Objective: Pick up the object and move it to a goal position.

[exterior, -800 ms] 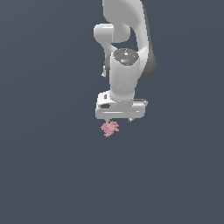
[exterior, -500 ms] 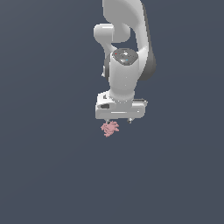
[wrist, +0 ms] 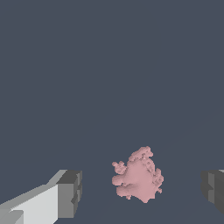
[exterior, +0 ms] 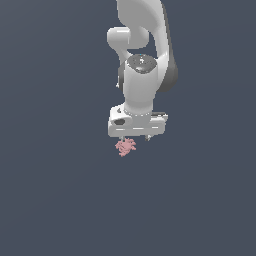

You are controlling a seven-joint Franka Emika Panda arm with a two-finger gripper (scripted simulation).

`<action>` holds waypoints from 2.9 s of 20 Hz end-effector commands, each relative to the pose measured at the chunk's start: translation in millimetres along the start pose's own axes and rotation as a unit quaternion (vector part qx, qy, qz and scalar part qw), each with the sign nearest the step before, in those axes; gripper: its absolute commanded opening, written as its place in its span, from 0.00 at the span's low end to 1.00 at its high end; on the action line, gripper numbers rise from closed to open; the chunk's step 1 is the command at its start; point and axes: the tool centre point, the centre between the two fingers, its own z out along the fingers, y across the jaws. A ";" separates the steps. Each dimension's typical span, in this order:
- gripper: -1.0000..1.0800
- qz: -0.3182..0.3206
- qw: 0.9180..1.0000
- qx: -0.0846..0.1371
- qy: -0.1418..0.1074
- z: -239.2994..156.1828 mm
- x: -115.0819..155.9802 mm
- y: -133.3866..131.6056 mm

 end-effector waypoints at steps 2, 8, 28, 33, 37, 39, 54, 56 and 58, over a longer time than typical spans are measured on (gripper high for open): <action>0.96 0.009 1.000 0.000 -0.001 2.0 -1.1 0.1; 0.96 0.048 0.999 0.002 -0.004 10.1 -5.6 1.5; 0.96 0.321 0.947 0.002 -0.026 62.4 -39.9 14.1; 0.96 0.394 0.919 -0.002 -0.031 75.5 -50.2 18.8; 0.96 0.447 0.894 -0.005 -0.034 85.1 -58.3 22.7; 0.96 0.470 0.882 -0.007 -0.035 89.1 -61.8 24.4; 0.96 0.547 0.836 -0.014 -0.037 102.5 -74.4 31.0; 0.96 0.545 0.838 -0.014 -0.037 102.6 -74.2 30.8; 0.96 0.545 0.838 -0.014 -0.037 105.2 -74.5 30.8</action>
